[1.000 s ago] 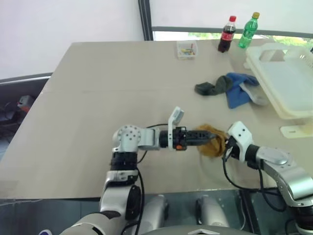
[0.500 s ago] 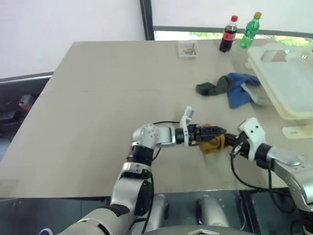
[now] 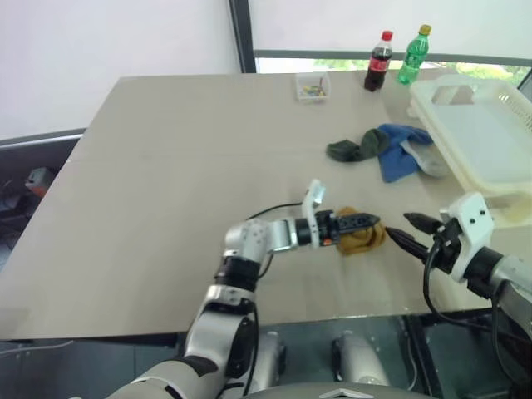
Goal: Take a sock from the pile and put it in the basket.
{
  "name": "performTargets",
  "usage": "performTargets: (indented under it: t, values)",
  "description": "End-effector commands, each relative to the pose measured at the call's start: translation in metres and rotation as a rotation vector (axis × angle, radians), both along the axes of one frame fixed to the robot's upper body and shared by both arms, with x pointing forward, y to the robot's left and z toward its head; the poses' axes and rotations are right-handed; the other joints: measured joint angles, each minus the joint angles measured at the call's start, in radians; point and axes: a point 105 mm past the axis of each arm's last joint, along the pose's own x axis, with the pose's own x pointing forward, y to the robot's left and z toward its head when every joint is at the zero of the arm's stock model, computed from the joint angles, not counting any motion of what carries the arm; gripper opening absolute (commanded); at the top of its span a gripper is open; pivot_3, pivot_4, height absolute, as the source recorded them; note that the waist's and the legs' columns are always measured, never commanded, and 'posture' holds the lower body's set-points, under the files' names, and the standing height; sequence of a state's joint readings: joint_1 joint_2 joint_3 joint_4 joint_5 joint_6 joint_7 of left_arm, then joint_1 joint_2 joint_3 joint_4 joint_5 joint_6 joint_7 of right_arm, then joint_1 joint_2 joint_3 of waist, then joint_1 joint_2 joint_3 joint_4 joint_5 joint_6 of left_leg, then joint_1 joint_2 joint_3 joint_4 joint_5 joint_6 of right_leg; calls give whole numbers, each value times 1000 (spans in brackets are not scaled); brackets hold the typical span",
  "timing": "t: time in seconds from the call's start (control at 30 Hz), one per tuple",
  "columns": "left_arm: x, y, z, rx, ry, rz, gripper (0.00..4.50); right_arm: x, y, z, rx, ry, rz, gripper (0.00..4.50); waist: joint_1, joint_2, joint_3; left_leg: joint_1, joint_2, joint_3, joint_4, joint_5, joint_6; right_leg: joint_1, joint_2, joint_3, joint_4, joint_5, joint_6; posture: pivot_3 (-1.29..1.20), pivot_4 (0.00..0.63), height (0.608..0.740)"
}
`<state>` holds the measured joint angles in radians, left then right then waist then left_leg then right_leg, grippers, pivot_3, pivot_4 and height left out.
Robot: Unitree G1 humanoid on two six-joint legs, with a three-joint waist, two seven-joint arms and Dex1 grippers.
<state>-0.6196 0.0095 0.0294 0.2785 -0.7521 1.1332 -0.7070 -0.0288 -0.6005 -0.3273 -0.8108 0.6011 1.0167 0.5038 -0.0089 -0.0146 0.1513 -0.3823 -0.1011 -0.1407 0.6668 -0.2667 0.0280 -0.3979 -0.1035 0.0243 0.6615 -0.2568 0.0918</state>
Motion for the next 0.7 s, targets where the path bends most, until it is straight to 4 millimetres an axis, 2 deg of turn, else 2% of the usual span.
performTargets:
  t: [0.03, 0.1, 0.17, 0.3, 0.43, 0.53, 0.7]
  values:
    - [-13, 16, 26, -54, -130, -35, 3699, 13, 22, 12, 37, -5, 71, 4270, -4, 0, 0, 0, 0, 0, 0, 0, -1, 0, 0, 0, 0, 0, 0, 0, 150, 740]
    - [-20, 26, 31, -30, -221, -36, 3699, 20, 32, 6, 24, 41, 111, 4396, 6, 0, 0, -1, -1, -1, -1, 0, 0, -1, -1, 0, -1, 0, -1, 0, 150, 740]
    - [-28, 36, 32, 7, -307, -42, 3699, 26, 33, -7, -32, 99, 117, 4396, 8, 0, 0, -4, -1, -1, -1, 0, 1, -3, -1, 0, -3, 0, -1, 0, 150, 740]
    - [-48, 59, 23, 157, -542, -82, 3699, 38, 20, -38, -130, 190, 87, 4396, 9, 1, 0, -16, -1, 1, -1, -1, 1, -15, -2, 1, -3, 0, -1, 0, 150, 740]
    - [-56, 88, 18, 289, -742, -94, 3699, 38, 13, -56, -216, 250, 151, 4396, 13, 2, 0, -16, -1, 1, -1, -1, 1, -15, -2, 2, -4, 0, -1, 0, 150, 740]
    - [-56, 106, 20, 351, -837, -80, 3699, 36, 13, -66, -260, 283, 217, 4396, 14, 3, 0, -15, 0, 1, -1, -1, 1, -15, -2, 2, -4, 1, -2, 0, 150, 740]
    - [-51, 130, 27, 422, -908, -27, 3699, 45, 15, -79, -317, 297, 274, 4396, 13, 2, 0, -14, 0, 2, -1, -1, 2, -14, -2, 1, -4, 1, -2, 0, 150, 740]
